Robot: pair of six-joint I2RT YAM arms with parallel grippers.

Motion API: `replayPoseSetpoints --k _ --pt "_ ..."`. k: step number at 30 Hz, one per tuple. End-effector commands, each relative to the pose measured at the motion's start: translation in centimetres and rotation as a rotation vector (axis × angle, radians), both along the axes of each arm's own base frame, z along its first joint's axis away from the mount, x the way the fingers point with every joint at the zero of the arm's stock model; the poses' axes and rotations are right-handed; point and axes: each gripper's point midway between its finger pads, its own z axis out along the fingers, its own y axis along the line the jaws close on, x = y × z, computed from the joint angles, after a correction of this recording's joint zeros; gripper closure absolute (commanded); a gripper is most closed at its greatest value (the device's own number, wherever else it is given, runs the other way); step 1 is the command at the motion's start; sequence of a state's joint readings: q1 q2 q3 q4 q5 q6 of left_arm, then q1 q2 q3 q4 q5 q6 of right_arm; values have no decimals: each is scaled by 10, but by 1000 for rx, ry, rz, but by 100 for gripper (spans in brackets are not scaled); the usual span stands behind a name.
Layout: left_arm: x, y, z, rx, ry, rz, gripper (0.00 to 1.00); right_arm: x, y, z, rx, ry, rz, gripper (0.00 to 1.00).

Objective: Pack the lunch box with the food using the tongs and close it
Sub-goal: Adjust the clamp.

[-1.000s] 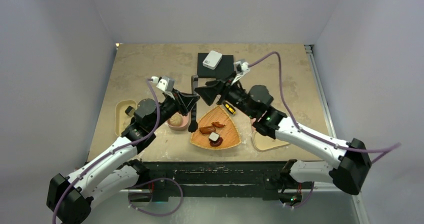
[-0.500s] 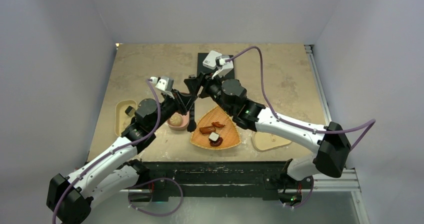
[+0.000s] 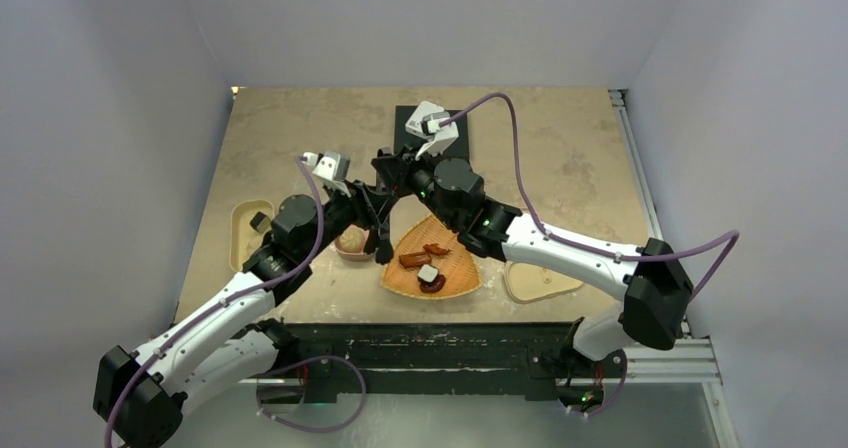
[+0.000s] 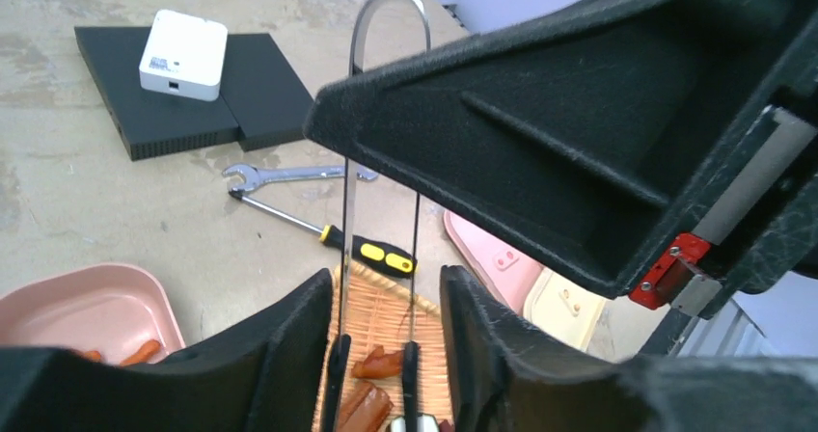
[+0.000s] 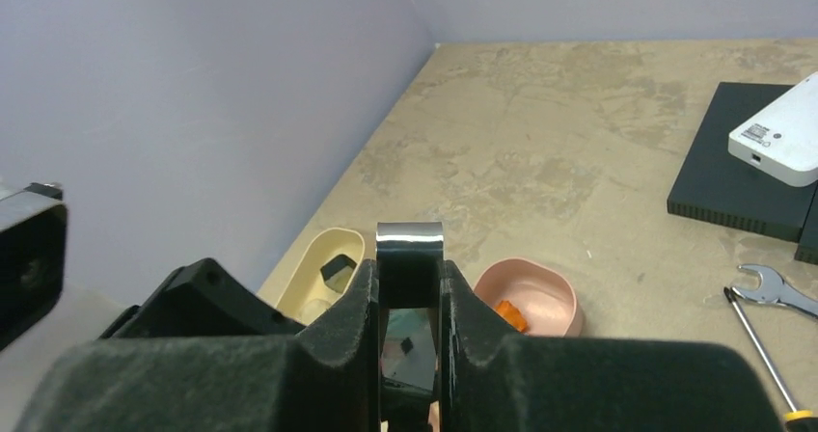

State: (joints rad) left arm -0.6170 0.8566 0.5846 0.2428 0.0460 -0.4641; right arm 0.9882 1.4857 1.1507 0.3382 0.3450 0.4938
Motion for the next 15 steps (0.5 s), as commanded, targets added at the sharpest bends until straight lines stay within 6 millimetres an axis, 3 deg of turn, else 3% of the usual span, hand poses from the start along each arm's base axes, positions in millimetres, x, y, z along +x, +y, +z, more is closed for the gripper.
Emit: replayPoseSetpoints --k 1,8,15 --pt "1 -3 19 7 -17 -12 52 -6 -4 42 68 -121 15 100" --pt "9 3 17 45 5 37 51 -13 2 40 9 -167 20 100" --pt "14 2 24 54 -6 45 71 -22 13 37 -36 -196 38 100"
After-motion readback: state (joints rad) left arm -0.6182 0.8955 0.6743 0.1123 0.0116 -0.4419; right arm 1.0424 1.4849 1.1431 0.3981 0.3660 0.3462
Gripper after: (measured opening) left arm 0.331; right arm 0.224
